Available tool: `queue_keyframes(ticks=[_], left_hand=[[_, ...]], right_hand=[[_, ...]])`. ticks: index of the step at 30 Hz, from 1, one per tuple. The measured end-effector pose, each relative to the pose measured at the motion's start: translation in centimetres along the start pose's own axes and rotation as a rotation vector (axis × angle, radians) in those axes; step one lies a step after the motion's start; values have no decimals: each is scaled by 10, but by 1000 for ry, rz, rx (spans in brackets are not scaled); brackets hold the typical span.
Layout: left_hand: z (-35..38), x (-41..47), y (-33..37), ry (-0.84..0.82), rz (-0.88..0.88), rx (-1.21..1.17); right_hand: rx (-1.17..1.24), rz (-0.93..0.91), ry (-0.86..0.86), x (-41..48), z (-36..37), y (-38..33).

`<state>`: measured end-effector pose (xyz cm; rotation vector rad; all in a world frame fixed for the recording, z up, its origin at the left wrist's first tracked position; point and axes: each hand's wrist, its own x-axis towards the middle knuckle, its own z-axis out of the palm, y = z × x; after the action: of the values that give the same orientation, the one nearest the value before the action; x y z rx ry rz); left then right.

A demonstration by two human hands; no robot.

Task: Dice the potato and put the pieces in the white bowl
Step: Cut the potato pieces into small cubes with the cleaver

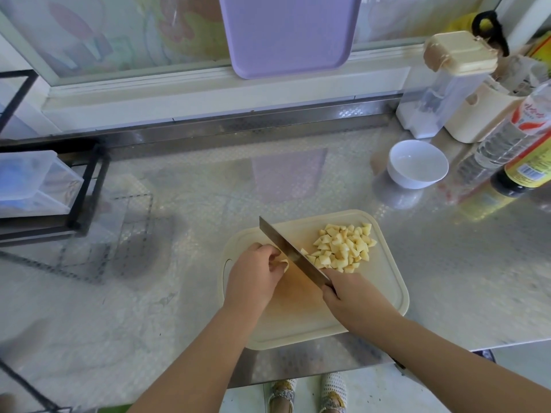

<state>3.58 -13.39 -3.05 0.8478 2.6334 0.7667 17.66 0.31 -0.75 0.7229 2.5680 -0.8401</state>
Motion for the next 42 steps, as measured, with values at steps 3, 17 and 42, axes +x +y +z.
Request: queue_keyframes(ticks=[3,17,42], left_hand=[[2,-3,-1,17,-24,-19],[8,-2,-4,28,-15,6],[11,-15,-12,2,-13,-85]], right_hand=[[-18,-17,6,1,-1,-1],[-176,-93,-6,5,-3,-5],[-1,-9,14,2,4,-5]])
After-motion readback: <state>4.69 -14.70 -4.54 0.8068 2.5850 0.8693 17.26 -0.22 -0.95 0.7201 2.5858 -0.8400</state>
